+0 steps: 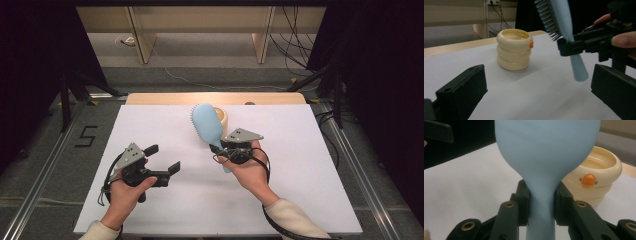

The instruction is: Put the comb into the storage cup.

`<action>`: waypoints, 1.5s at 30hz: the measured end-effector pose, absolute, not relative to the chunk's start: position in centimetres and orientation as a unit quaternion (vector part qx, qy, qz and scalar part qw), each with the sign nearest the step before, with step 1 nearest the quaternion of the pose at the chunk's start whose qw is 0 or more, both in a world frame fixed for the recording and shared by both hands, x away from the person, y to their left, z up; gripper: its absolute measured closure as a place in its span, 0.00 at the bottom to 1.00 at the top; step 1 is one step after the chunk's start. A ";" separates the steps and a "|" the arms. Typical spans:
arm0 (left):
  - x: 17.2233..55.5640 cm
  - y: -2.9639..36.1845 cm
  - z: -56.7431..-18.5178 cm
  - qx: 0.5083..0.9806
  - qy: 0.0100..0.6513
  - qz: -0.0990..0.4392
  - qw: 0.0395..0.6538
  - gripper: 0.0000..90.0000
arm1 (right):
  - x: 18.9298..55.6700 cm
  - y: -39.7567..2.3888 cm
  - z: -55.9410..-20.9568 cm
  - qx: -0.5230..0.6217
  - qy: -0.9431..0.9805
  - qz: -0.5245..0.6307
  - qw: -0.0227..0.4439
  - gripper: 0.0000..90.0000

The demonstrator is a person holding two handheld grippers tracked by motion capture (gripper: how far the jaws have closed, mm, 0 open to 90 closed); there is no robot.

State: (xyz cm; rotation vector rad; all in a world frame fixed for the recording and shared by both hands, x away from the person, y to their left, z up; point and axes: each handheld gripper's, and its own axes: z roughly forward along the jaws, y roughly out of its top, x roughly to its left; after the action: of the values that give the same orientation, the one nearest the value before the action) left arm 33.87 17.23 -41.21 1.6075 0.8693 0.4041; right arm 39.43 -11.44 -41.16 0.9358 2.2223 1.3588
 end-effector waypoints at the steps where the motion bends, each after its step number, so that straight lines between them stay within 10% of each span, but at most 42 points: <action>1: 34.0 16.9 -40.9 0.690 0.371 0.171 0.597 0.00 | 39.4 -11.4 -41.2 0.332 0.789 0.483 0.186 0.78; 45: 40.1 10.0 -37.9 0.667 0.383 0.155 0.620 0.00 | 39.1 -10.9 -41.4 0.327 0.787 0.488 0.188 0.78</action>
State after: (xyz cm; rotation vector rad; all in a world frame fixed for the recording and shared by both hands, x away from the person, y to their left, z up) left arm 40.14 10.02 -37.90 1.5325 0.8806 0.3563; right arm 39.10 -10.90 -41.39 0.9195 2.2146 1.3734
